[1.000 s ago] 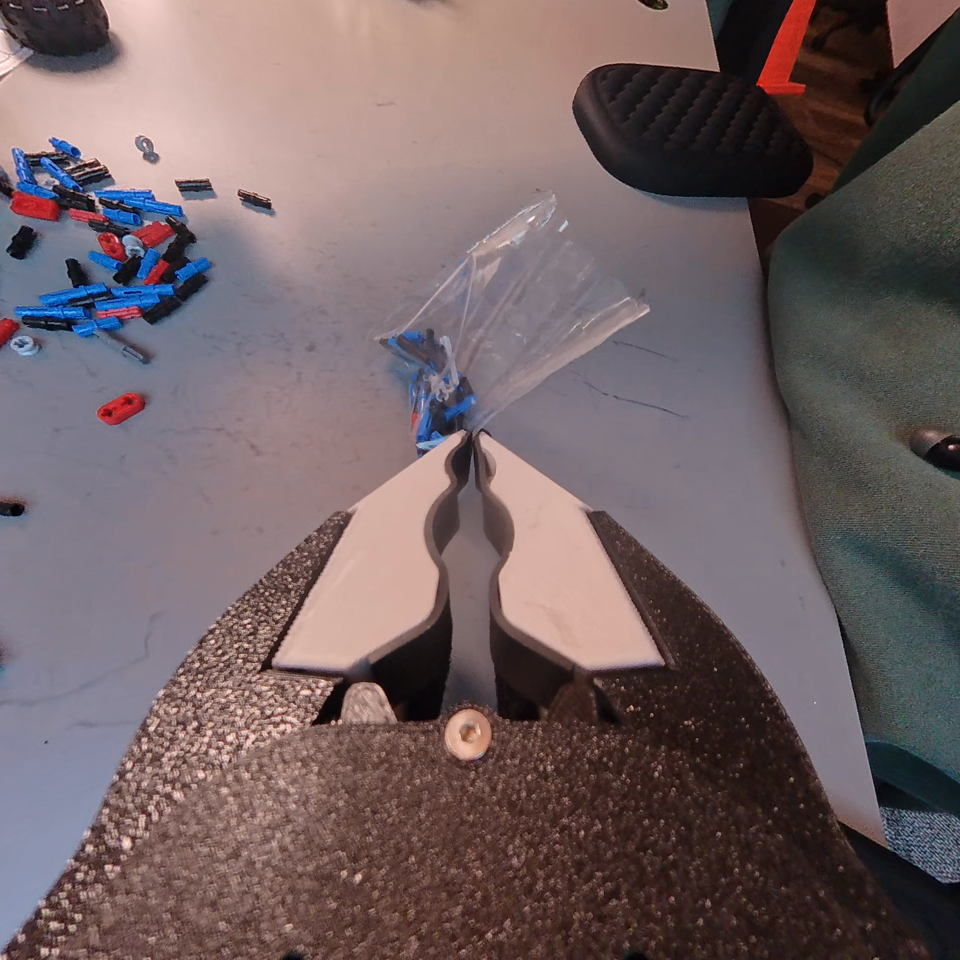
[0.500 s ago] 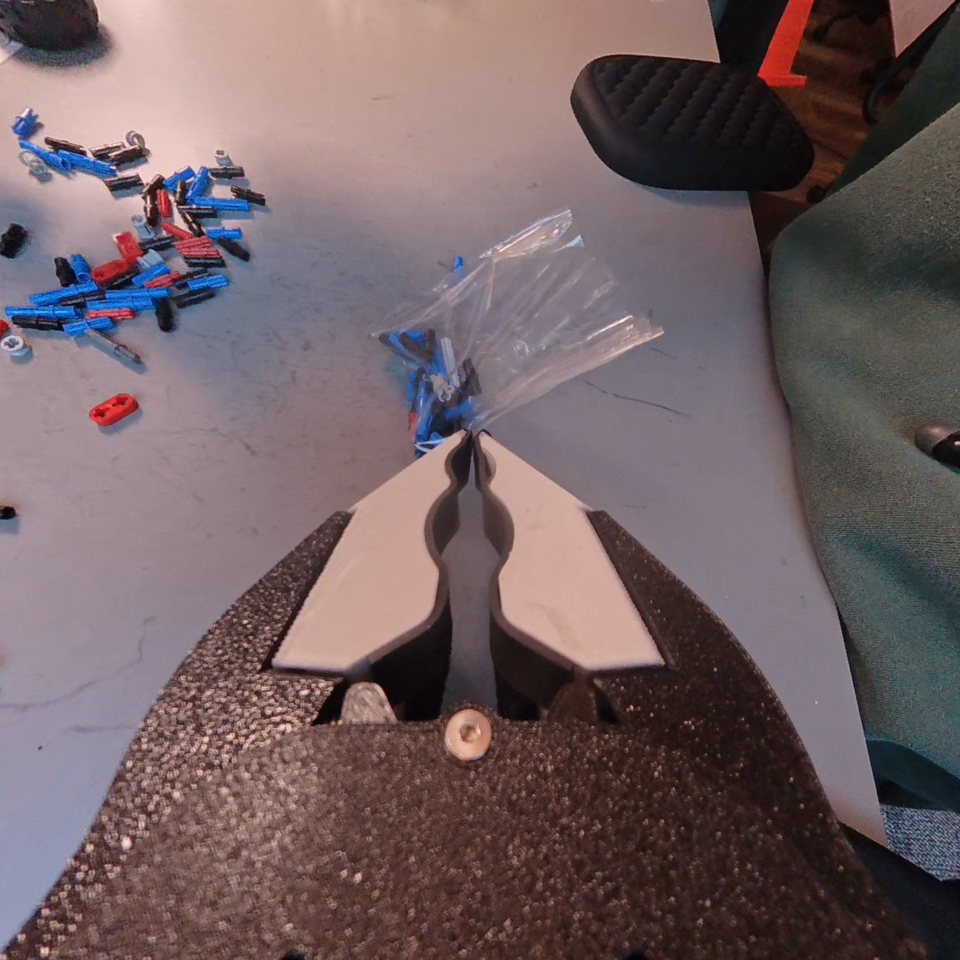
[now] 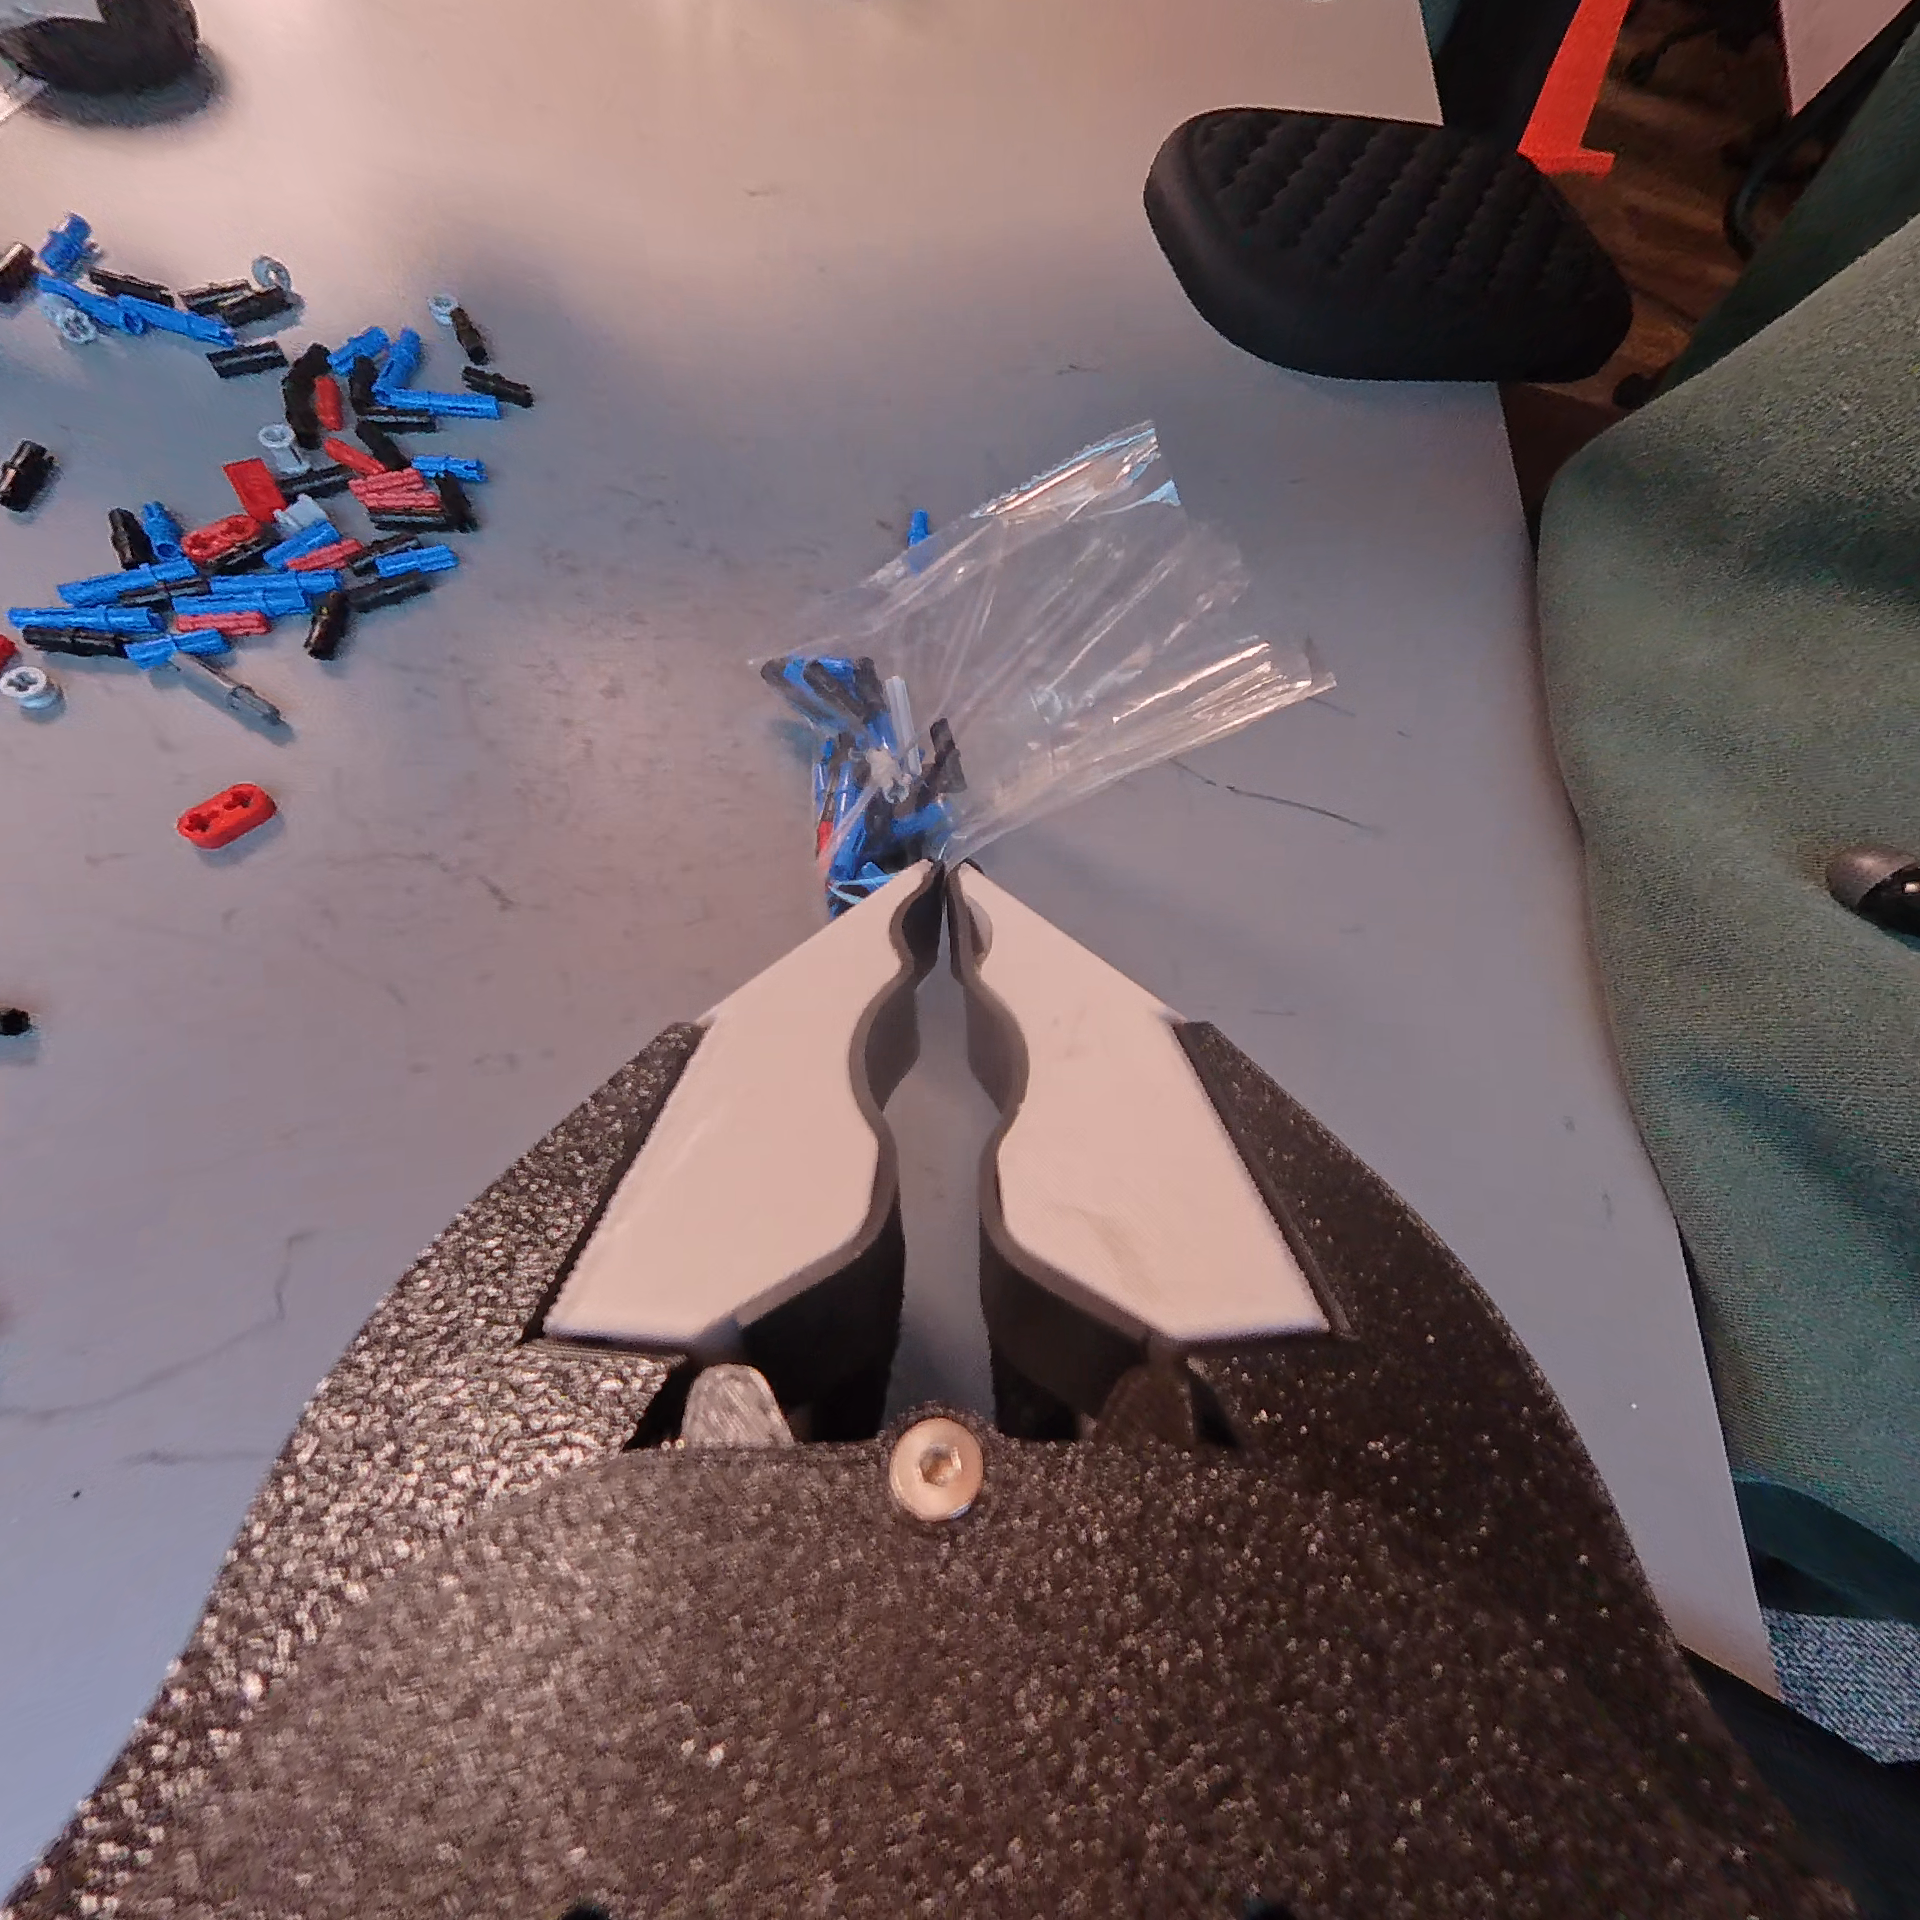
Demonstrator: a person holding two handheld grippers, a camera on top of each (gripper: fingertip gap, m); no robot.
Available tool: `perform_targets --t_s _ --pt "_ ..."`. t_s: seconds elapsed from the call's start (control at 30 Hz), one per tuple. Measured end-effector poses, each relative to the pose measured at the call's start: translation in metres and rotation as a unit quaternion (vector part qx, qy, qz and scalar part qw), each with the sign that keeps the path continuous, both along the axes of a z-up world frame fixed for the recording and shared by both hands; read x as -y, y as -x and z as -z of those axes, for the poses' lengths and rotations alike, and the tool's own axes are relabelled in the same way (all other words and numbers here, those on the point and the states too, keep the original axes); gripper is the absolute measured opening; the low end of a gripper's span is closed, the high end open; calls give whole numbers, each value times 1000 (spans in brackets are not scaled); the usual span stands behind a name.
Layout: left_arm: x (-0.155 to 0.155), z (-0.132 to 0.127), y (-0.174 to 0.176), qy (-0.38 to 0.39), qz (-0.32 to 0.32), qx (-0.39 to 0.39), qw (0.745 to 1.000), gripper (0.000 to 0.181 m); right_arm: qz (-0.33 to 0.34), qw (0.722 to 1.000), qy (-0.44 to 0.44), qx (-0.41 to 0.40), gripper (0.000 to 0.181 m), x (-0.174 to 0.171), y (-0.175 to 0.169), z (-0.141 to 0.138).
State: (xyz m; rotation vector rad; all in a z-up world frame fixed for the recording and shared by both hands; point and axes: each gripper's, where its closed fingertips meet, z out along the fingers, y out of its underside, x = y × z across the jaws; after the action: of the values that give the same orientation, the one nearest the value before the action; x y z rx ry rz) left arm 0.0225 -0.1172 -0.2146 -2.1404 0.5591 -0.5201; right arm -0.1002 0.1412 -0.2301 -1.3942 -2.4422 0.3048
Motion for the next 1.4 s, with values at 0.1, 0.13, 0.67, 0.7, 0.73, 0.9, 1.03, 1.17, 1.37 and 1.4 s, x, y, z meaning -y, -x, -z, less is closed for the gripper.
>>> perform_targets --t_s 0.1,0.13,0.67,0.7,0.73,0.9,1.03,1.17,1.37,1.4 --pt "0 0 0 0 0 -2 1000 0 -5 1000 9 11 9 12 -16 0" --pt "0 0 0 0 0 -2 1000 0 -5 1000 15 15 9 17 -21 0" --pt "-1 3 -3 4 4 -2 1000 0 20 998 44 -48 9 32 -25 -19" --pt "-1 3 -2 4 3 -3 1000 0 24 997 39 -60 9 24 -11 -19" --pt "-1 3 -2 3 2 -3 1000 0 27 996 35 -72 9 16 1 -18" --pt "-1 2 -1 3 -1 -2 1000 0 41 997 45 -50 9 3 24 -1" --pt "0 2 -2 5 2 0 1000 0 16 998 50 -18 9 14 0 -1" --pt "0 3 -3 6 6 -2 1000 0 -14 998 61 12 9 32 -38 -1" --pt "0 4 -4 7 7 -4 1000 0 -18 998 65 -8 9 36 -60 -15" --pt "0 4 -4 7 7 -4 1000 0 0 998 58 -27 9 25 -53 -20"
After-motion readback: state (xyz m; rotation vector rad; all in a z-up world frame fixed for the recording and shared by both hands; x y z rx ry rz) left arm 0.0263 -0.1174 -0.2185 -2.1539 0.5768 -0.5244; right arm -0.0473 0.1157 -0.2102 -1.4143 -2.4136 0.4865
